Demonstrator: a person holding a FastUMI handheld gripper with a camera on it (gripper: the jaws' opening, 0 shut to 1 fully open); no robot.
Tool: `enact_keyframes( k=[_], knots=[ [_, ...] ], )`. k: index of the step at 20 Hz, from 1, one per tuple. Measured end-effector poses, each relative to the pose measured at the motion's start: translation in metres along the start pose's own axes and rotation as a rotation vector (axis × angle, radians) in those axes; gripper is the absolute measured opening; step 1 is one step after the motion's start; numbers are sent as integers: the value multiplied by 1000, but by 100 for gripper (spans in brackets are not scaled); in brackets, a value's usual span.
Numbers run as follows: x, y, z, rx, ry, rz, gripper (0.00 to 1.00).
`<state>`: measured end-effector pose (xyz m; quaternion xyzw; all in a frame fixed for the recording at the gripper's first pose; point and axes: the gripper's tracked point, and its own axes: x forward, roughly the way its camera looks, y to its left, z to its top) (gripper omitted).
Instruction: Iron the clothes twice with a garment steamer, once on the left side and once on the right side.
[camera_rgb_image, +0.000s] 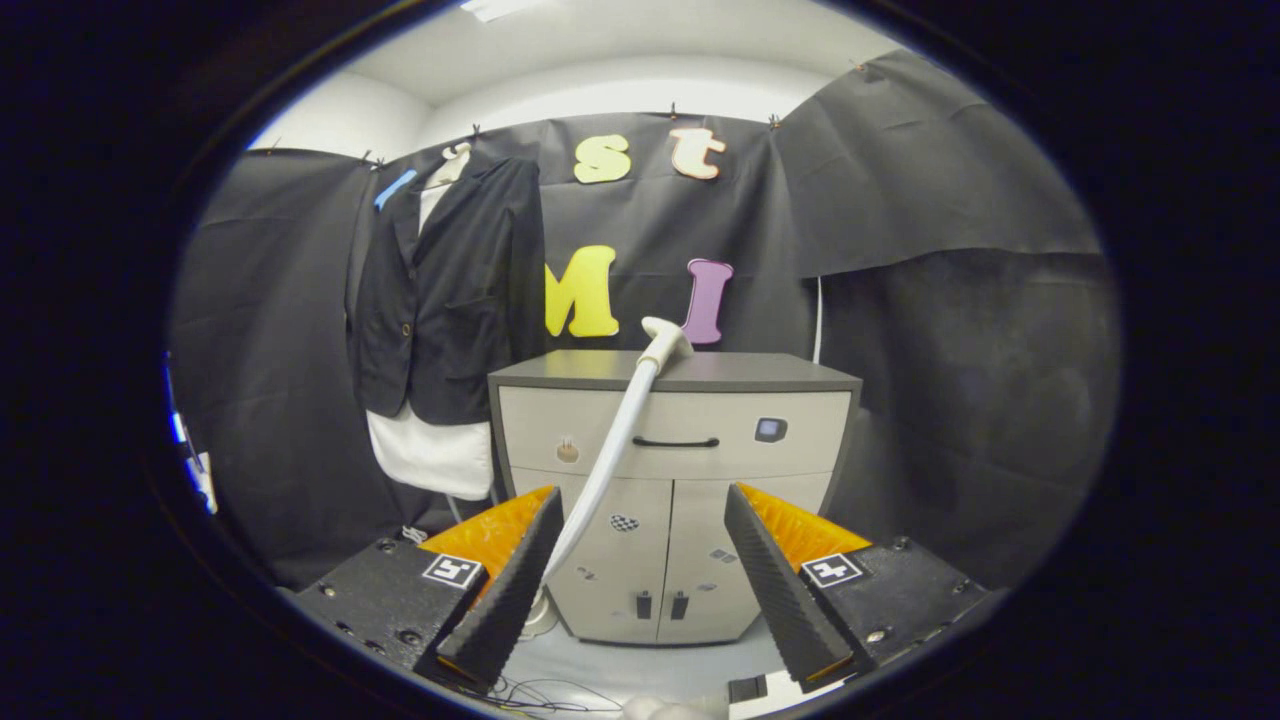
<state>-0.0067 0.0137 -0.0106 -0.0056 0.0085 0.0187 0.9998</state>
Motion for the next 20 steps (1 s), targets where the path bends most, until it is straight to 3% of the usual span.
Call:
enact_keyframes(
  k=[11, 15, 20],
  knots=[
    [8, -8, 17, -8, 18, -15, 100],
    [46, -22, 55, 1, -2, -24, 100],
    [127, -49, 113, 32, -35, 4, 100]
  ],
)
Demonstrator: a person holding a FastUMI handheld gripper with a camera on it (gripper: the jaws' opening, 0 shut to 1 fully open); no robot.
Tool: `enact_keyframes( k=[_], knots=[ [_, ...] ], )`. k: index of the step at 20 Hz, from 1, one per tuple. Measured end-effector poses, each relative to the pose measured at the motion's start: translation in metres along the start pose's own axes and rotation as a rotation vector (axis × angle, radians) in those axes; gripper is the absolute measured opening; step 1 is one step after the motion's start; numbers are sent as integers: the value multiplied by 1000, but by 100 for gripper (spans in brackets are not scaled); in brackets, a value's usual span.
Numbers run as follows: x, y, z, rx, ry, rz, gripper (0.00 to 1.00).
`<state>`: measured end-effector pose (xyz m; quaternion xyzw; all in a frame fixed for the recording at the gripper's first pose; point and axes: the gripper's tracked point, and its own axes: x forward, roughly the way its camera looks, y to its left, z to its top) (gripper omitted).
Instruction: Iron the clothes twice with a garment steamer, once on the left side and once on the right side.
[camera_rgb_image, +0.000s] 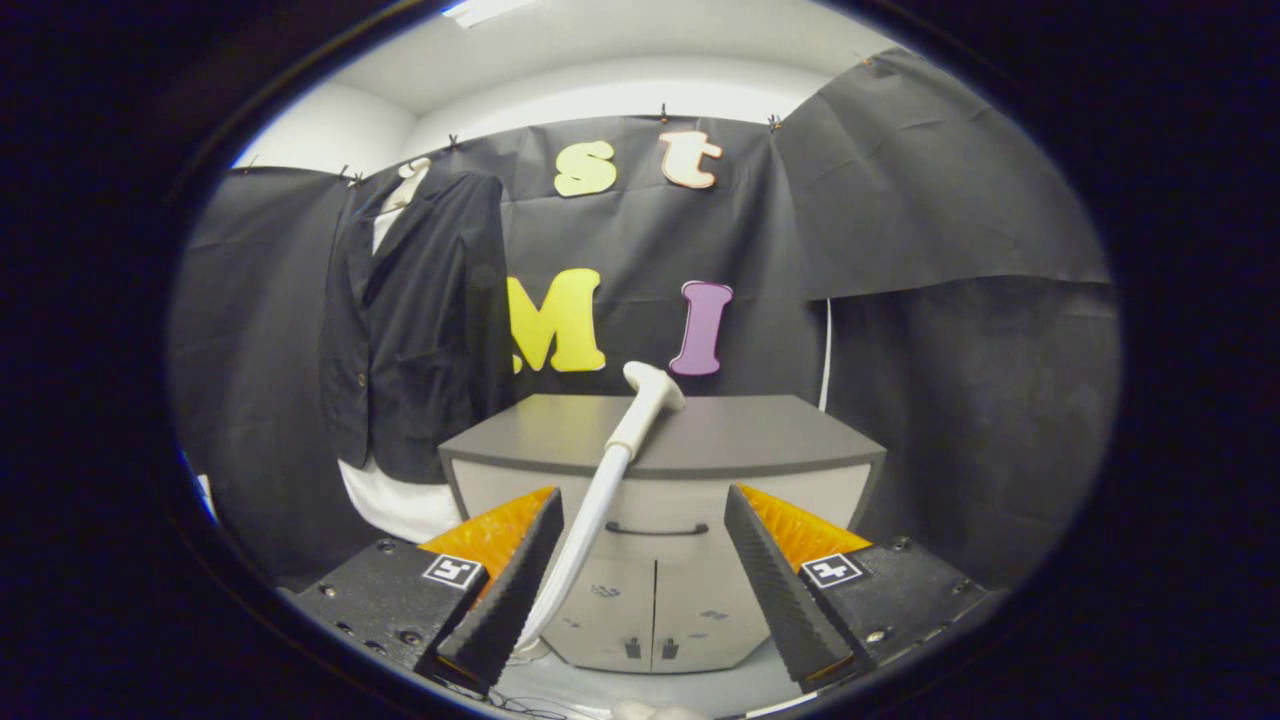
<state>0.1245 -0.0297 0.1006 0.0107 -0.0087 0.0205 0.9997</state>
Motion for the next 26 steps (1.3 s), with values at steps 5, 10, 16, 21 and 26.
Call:
enact_keyframes(
  k=[5, 10, 16, 21, 26],
  knots=[
    [96, -25, 60, 19, -34, 16, 100],
    [181, -26, 65, 76, 72, 79, 100],
    [242, -6, 29, 116, 257, 174, 100],
    [264, -5, 2, 154, 379, 178, 86],
    [266, -6, -3, 198, 408, 154, 64]
  ],
)
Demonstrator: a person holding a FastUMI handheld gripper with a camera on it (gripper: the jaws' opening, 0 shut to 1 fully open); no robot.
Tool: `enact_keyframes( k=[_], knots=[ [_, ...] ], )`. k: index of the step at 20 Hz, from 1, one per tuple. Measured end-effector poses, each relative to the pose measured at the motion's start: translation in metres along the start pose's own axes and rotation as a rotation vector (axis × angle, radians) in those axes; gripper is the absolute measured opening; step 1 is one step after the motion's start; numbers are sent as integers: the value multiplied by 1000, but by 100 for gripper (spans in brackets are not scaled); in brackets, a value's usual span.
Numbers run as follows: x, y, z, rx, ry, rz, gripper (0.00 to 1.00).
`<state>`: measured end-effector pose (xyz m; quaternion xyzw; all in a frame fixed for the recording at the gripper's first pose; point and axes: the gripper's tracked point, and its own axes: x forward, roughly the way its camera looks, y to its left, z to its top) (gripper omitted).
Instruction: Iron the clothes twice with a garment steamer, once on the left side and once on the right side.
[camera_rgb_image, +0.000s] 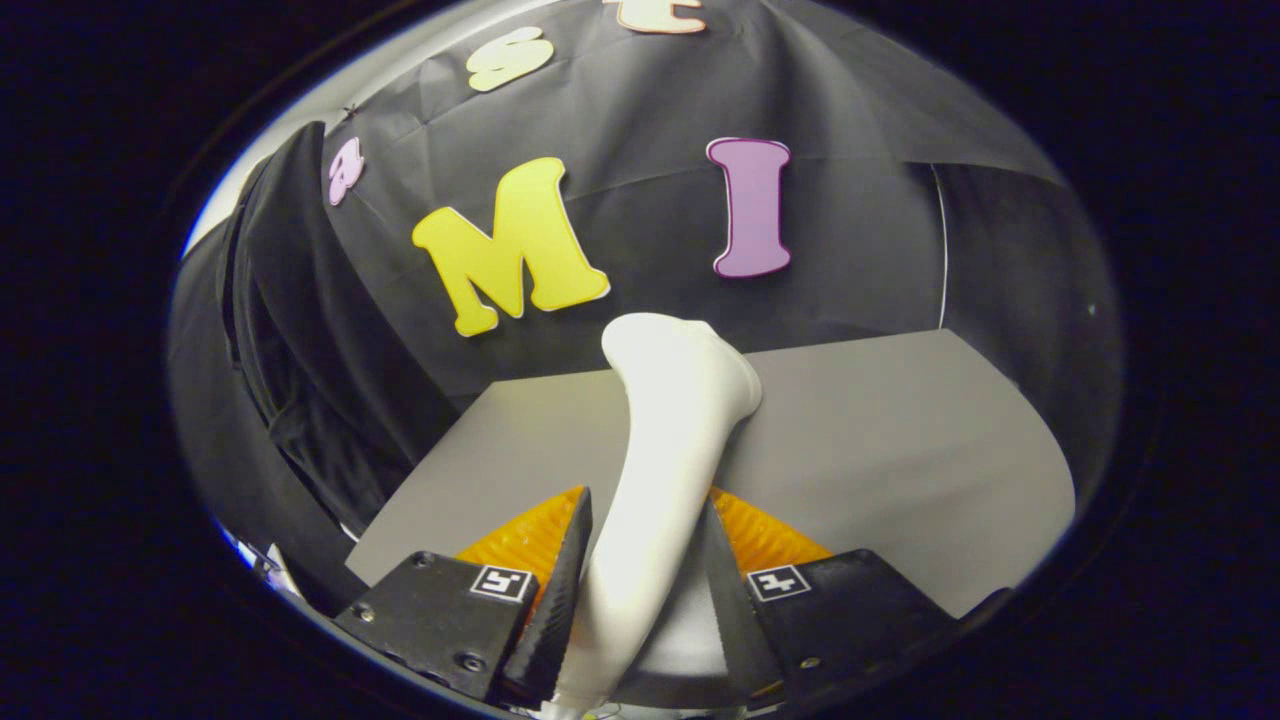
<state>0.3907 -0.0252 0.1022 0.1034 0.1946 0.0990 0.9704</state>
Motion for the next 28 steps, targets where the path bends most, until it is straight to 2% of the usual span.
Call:
enact_keyframes(
  k=[2, 4, 7, 9, 17, 24, 28],
  knots=[
    [-2, 3, 1, 50, 12, 8, 60],
    [-4, 13, 3, 79, -2, 17, 50],
    [-18, 26, 8, 69, -32, 14, 40],
    [-28, 40, 6, 67, -40, 26, 38],
    [-81, 103, 14, 64, -137, 49, 36],
    [-139, 178, 63, -66, -311, -18, 36],
    [-159, 241, 95, -144, -411, -38, 36]
  ],
)
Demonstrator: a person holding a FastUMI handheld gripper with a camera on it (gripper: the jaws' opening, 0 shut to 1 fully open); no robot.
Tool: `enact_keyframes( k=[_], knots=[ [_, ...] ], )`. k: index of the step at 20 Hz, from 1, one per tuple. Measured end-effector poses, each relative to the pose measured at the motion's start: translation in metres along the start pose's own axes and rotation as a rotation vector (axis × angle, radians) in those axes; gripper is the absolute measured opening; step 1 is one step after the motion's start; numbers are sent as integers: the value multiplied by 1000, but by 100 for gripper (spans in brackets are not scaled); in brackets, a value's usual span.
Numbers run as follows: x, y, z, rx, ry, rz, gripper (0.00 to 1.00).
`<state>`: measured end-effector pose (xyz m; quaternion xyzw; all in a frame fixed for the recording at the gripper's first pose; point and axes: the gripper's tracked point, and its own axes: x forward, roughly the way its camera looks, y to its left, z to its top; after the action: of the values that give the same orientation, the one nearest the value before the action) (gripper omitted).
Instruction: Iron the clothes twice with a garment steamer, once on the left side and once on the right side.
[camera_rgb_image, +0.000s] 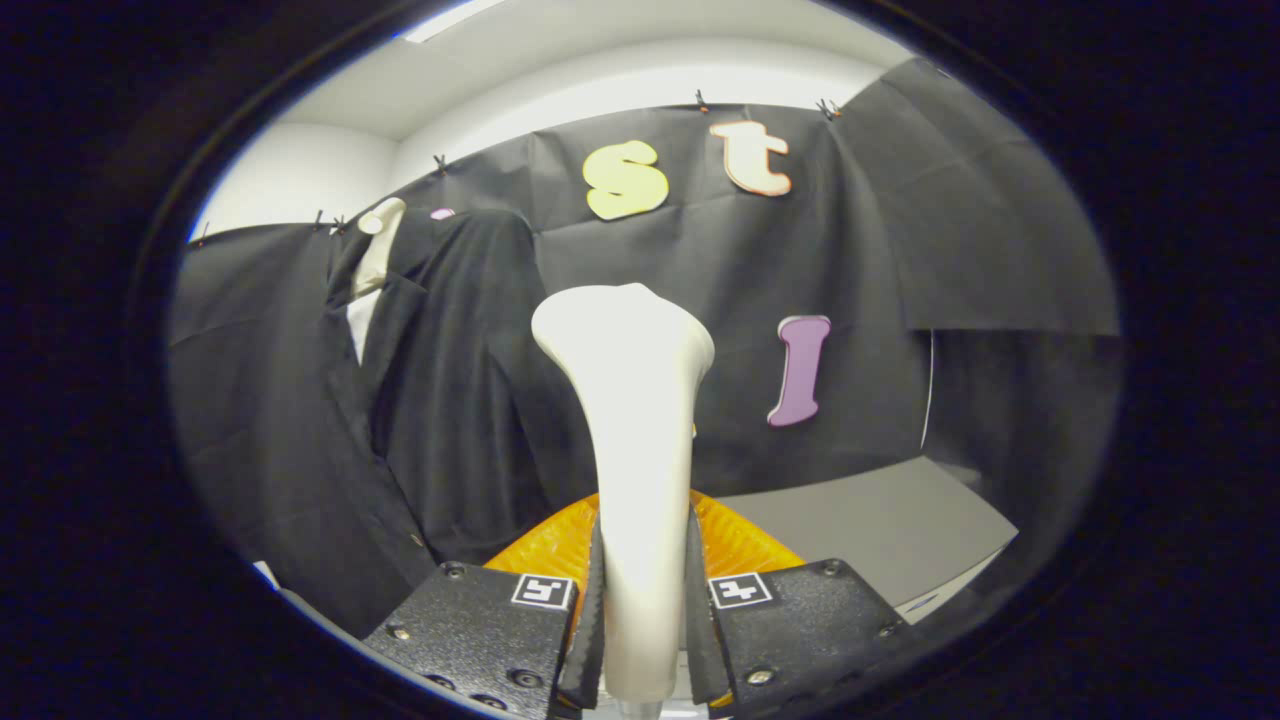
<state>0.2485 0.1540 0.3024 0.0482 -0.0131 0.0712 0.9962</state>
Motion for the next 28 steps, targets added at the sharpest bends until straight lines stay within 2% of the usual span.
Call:
enact_keyframes(
  k=[8, 12, 19, 28],
  knots=[
    [21, 111, 55, -80, -105, 53, 36],
    [32, 148, 71, -154, -150, 31, 36],
    [45, 183, 49, -258, -146, -6, 36],
    [43, 177, -5, -302, -56, -26, 36]
  ],
)
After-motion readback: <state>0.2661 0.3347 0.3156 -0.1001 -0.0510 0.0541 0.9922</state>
